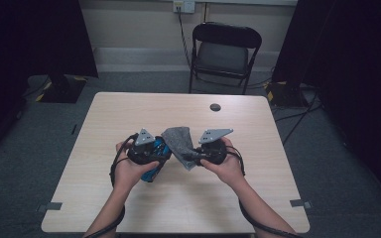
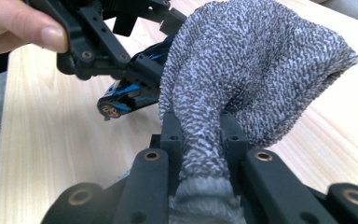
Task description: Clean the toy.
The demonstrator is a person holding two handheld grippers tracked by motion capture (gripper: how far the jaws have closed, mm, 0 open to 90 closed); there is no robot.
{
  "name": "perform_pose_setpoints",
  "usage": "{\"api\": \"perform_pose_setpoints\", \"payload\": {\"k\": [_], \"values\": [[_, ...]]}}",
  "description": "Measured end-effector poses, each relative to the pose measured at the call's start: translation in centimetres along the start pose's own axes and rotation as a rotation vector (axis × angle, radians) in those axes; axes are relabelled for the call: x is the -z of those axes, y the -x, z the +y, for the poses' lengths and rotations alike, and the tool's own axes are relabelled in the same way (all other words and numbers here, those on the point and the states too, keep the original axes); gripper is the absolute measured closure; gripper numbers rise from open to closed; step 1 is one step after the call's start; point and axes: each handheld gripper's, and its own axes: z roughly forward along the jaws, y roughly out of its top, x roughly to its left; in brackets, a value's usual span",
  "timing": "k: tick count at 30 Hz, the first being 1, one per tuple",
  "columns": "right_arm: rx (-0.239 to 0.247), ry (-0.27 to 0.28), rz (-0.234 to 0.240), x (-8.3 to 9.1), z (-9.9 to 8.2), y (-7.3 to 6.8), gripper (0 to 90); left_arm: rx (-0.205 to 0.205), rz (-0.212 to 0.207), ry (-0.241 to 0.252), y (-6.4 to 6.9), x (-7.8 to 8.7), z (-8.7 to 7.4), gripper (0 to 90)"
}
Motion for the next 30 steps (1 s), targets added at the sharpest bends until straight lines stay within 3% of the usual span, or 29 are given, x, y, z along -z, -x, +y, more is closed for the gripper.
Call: {"api": "perform_pose_setpoints", "payload": {"k": [10, 18, 27, 30], "values": [[0.001, 0.003, 0.010, 1.2, -1.2, 0.3, 77.0, 0.021, 0.016, 0.011, -0.8, 0.6, 0.0, 25.6], [-0.033, -0.012, -0.019, 2.4, -3.2, 1.3, 77.0, 0.039, 0.033, 0.024, -1.3, 1.2, 0.1, 25.6], [-0.094, -0.006, -0.128, 3.0, -4.0, 2.9, 76.9, 0.020, 0.008, 0.045, -0.5, 1.6, 1.0, 25.6], [-0.113, -0.008, -0.139, 2.8, -4.0, 3.2, 76.8, 0.005, -0.002, 0.049, 0.1, 1.6, 1.4, 25.6]]}}
